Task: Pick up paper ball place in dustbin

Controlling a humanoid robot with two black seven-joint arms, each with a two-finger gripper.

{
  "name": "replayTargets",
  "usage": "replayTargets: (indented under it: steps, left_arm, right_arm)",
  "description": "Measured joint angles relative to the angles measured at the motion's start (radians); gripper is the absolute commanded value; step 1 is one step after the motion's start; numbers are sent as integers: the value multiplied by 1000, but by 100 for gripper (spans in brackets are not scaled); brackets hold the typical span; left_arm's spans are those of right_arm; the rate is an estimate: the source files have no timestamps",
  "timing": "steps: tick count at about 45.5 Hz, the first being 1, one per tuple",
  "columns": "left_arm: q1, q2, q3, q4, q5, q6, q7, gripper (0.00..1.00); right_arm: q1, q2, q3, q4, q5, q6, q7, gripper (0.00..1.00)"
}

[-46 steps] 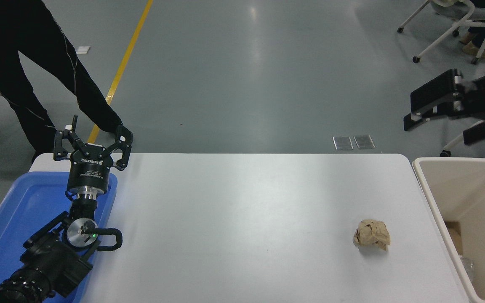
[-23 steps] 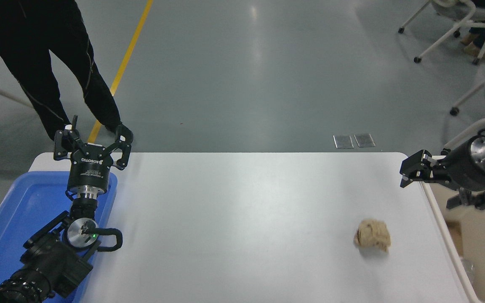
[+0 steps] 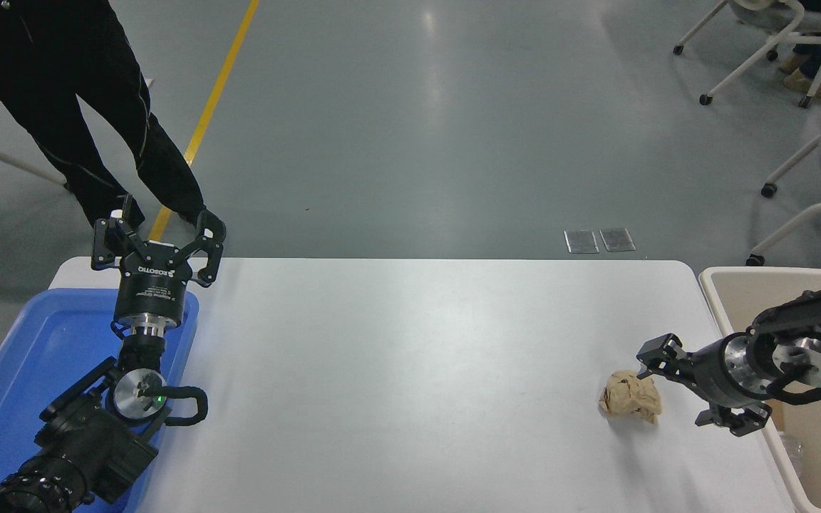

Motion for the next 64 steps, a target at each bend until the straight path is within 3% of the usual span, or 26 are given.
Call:
replayTargets:
  steps: [28,30,32,36,39,55,64]
  left_arm:
    - [0,0,0,0,0,1,0,99]
    - [0,0,1,0,0,1,0,99]
    - [0,0,1,0,0,1,0,99]
    - [0,0,1,0,0,1,0,99]
    - [0,0,1,0,0,1,0,99]
    - [0,0,0,0,0,1,0,99]
    - [0,0,0,0,0,1,0,99]
  right_arm:
    - [-192,129,114,-182,147,-189,-2,99]
    - [-202,141,115,-196,150,-195,-3,96]
    - [-214,155,116,-209,152,-201,-5,84]
    - [-232,177,116,-232,151,-210,-8,43]
    - [-243,192,113,-245,145,-213,-12,0]
    - [-251,220,102,-275,93,-236,-27,0]
    - [-166,162,78,-205,49,-241,-28,0]
